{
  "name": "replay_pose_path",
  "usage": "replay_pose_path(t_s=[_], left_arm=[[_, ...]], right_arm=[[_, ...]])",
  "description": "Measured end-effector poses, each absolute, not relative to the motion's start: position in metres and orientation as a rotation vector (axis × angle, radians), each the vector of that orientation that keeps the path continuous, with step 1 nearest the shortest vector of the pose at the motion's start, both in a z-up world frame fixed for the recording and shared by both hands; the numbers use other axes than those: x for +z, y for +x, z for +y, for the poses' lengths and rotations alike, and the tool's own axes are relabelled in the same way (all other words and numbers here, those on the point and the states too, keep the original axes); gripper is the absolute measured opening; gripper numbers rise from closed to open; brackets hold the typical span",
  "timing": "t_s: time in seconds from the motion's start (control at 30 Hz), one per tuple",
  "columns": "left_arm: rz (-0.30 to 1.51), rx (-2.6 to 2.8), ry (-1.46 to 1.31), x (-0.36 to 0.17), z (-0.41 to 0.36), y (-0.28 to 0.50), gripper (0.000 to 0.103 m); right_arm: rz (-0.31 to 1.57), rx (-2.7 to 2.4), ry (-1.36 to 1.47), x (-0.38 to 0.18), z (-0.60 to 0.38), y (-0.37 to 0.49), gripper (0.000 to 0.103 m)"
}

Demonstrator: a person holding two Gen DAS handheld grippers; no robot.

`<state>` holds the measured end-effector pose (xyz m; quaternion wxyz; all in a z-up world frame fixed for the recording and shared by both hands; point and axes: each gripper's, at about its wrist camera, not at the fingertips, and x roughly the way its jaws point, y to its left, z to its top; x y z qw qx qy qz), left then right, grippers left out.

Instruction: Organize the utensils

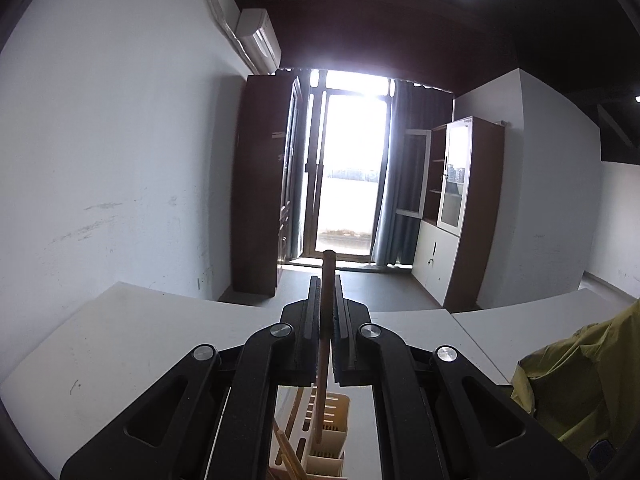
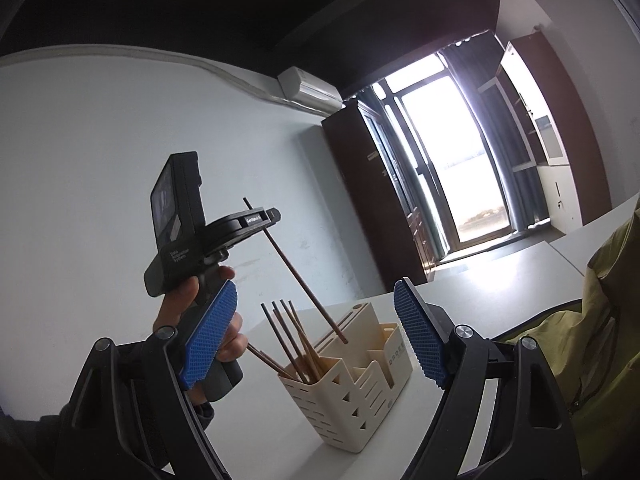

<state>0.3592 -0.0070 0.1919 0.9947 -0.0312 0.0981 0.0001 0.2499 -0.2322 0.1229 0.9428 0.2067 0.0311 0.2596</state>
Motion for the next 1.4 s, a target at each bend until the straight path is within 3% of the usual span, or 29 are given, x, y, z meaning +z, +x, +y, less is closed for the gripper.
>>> replay_pose_path(t_s=[0.5, 0.8, 0.83, 0.87, 0.9, 0.97, 1.4], left_arm=[[0.100, -0.015, -0.094, 0.231, -0.001, 0.315, 0.004], [0.160, 0.008, -0.060, 0.204, 0.004, 0.320, 0.005], [0.179, 0.009, -0.056, 0.196, 0.005, 0.323, 0.008], [0.201, 0.010, -0.052, 0.188, 0.008, 0.325, 0.025], [0.217, 0.018, -0.052, 0.182, 0.010, 0.324, 0.062], [0.198, 0.053, -0.064, 0.170, 0.021, 0.310, 0.095], [0.353, 0.141, 0.146, 0.123, 0.088, 0.229, 0.097]], right_arm=[[0.091, 0.528, 0.441, 0.115, -0.235, 0.259, 0.081], [0.110, 0.518, 0.449, 0.113, -0.236, 0.262, 0.082], [0.113, 0.515, 0.446, 0.112, -0.236, 0.262, 0.083], [0.116, 0.508, 0.441, 0.112, -0.235, 0.262, 0.083], [0.122, 0.498, 0.434, 0.112, -0.235, 0.263, 0.085], [0.136, 0.471, 0.414, 0.111, -0.231, 0.265, 0.085], [0.267, 0.402, 0.196, 0.123, -0.157, 0.240, 0.092]])
